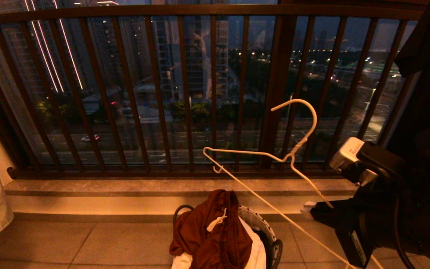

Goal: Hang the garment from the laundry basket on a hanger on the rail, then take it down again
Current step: Pick up clothes from the basket

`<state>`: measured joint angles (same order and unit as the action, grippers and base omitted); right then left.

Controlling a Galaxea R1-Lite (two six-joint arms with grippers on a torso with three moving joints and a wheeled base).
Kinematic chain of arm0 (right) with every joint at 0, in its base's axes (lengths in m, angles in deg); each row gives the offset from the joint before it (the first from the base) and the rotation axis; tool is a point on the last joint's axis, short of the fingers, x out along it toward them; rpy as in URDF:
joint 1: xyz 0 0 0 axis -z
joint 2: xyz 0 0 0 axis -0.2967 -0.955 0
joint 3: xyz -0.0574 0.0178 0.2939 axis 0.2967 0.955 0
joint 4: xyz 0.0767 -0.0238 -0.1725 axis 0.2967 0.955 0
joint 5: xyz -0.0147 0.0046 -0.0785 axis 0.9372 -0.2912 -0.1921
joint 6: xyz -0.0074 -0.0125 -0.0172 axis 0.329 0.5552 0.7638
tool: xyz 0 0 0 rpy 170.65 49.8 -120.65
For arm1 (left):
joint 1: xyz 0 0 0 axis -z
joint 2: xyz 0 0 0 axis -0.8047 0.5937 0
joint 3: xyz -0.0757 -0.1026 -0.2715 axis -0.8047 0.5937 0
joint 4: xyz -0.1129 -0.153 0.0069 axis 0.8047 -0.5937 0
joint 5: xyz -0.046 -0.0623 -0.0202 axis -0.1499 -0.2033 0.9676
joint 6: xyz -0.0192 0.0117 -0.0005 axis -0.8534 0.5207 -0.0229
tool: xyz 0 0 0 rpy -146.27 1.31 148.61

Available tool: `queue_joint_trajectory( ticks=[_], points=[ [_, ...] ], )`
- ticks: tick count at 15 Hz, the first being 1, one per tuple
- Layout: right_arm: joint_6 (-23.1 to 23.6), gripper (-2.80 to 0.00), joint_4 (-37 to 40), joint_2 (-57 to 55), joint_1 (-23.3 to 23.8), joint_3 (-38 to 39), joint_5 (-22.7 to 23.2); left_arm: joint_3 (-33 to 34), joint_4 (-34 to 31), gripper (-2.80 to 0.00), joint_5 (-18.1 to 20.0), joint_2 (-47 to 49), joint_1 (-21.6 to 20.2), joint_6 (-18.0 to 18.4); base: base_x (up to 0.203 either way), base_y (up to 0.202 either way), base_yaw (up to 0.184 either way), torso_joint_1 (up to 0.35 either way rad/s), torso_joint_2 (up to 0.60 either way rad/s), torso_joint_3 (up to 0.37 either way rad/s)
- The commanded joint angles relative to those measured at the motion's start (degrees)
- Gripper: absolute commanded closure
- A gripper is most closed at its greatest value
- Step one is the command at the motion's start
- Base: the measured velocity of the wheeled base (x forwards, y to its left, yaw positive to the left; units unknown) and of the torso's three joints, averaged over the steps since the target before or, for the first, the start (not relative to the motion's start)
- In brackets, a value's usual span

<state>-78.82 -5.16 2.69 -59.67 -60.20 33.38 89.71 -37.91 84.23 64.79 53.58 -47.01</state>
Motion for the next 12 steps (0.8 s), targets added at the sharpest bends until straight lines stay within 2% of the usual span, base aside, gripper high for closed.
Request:
queue_joint_trajectory(
  ticks=[1,12],
  points=[
    [0.0,0.0,0.0,-0.1,0.2,0.1,0.0,0.6,0.0,0.0,0.0,0.0,0.0,0.0,0.0,0.0,0.0,0.0,0.0,0.0],
    [0.1,0.0,0.0,0.7,2.7,0.2,0.0,0.5,0.0,0.0,0.0,0.0,0.0,-1.7,0.0,0.0,0.0,0.0,0.0,-0.002]
  ],
)
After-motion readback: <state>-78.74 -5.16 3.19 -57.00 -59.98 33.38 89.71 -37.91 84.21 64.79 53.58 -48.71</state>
